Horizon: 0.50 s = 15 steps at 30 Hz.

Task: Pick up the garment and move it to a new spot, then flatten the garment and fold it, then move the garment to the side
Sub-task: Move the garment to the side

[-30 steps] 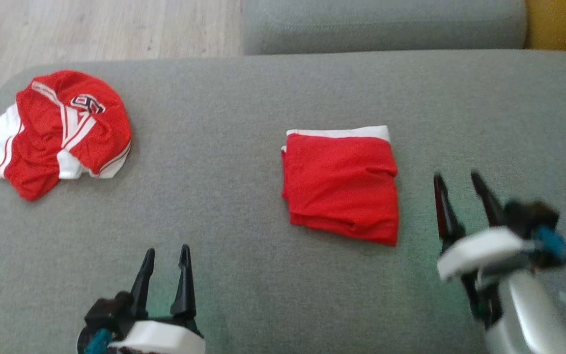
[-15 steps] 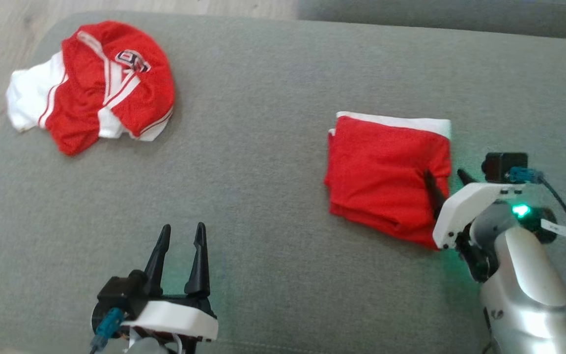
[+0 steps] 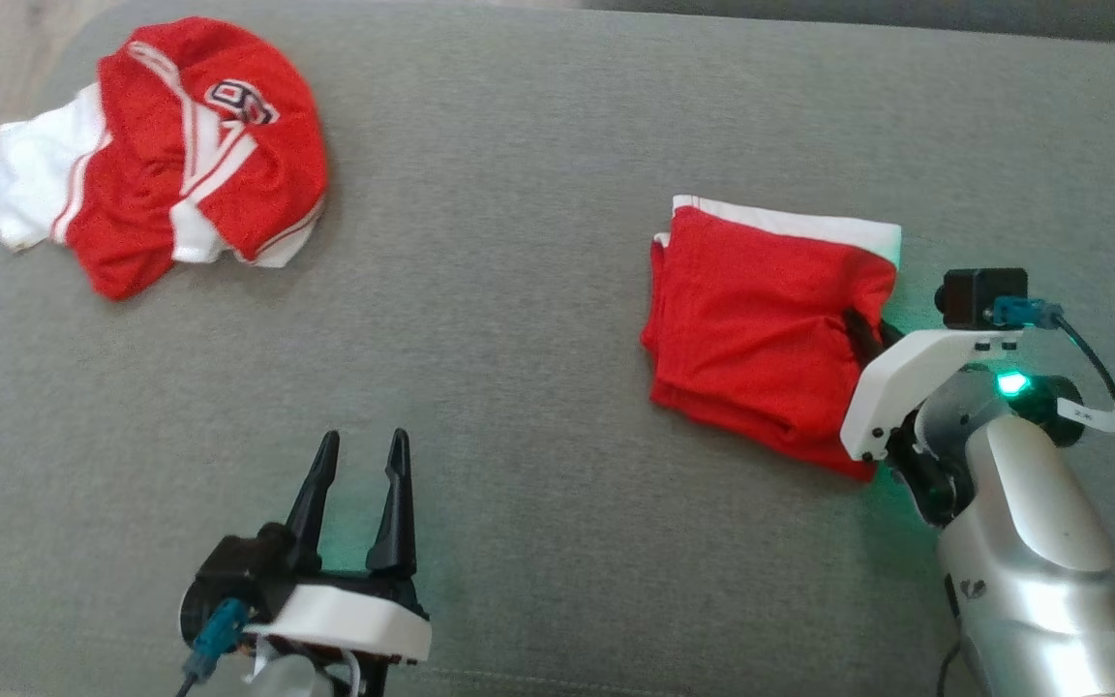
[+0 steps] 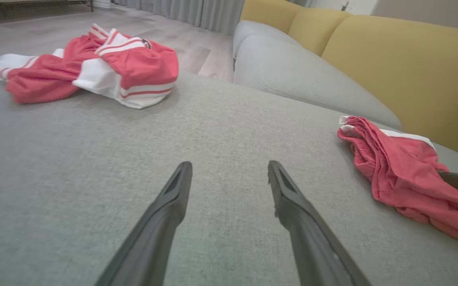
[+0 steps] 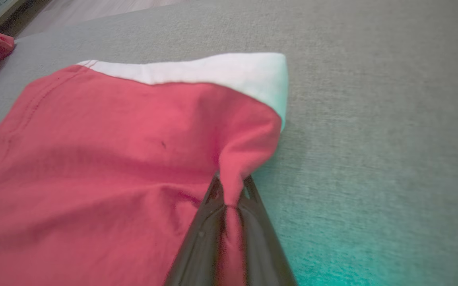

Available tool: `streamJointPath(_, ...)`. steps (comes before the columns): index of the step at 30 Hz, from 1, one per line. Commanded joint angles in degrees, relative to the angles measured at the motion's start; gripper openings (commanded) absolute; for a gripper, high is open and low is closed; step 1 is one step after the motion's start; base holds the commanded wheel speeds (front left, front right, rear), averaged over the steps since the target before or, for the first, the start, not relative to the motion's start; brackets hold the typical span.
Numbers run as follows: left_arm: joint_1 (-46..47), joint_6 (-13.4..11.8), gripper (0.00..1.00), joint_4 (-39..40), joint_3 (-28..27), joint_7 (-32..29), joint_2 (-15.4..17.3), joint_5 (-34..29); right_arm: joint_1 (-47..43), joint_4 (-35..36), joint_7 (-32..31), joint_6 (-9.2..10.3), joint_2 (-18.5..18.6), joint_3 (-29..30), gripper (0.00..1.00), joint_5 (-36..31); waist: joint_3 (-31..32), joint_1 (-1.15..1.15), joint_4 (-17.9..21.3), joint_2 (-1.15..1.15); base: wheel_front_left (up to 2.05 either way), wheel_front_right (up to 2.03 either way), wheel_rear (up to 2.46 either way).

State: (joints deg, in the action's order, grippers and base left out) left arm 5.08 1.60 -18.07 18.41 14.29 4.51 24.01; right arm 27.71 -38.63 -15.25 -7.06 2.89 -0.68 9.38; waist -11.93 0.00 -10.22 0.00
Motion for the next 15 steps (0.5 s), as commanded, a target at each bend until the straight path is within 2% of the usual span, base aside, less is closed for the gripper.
streamJointPath(1, 2.4, 0.4, 1.0, 2.0, -1.9, 0.7, 0.1, -1.0, 2.4, 2.3, 1.3, -0.43, 0.3, -0.9, 0.0, -0.9, -0.7, 0.0, 2.1, 0.0, 0.0, 0.0, 0.0)
streamJointPath(11, 5.4, 0.6, 1.0, 4.8, -1.0, 0.1, 1.4, -2.8, 3.4, 8.2, 1.4, -0.43, 6.4, -0.4, 0.0, -1.1, -5.4, 0.0, 14.3, 0.0, 0.0, 0.0, 0.0)
streamJointPath(15, 7.3, 0.6, 1.0, 6.4, -0.4, -1.2, 2.2, -3.6, 4.0, 10.8, 0.7, -0.43, 7.7, -0.4, 0.0, -0.3, -7.7, 0.0, 18.9, 0.0, 0.0, 0.0, 0.0)
